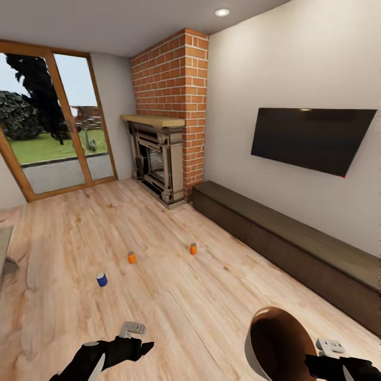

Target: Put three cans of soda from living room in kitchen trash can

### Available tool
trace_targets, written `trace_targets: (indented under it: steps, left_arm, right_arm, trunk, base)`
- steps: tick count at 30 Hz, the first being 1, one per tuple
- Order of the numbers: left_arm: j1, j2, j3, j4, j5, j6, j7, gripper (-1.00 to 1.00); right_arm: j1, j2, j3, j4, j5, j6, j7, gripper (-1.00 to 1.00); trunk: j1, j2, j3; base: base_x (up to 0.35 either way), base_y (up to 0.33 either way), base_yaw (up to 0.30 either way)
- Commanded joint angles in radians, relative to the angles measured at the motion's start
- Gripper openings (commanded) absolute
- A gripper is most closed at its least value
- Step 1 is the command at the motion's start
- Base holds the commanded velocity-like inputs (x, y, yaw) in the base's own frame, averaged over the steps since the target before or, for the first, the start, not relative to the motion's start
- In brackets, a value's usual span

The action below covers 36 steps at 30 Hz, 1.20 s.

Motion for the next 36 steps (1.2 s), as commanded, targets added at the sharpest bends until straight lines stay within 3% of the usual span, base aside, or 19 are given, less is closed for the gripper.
trace_targets:
  steps: [1, 36]
  left_arm:
    - [0.000, 0.000, 0.000, 0.000, 0.000, 0.000, 0.000, 1.00]
    - [0.000, 0.000, 0.000, 0.001, -0.001, 0.002, 0.000, 1.00]
  right_arm:
    - [-0.001, 0.000, -0.002, -0.001, -0.012, 0.002, 0.006, -1.00]
    - [-0.001, -0.001, 0.019, 0.000, -0.012, 0.002, 0.006, -1.00]
  trunk:
    - [0.000, 0.000, 0.000]
    - [0.000, 0.000, 0.000]
  base:
    - [0.324, 0.060, -0.220]
    - [0.325, 0.092, -0.025]
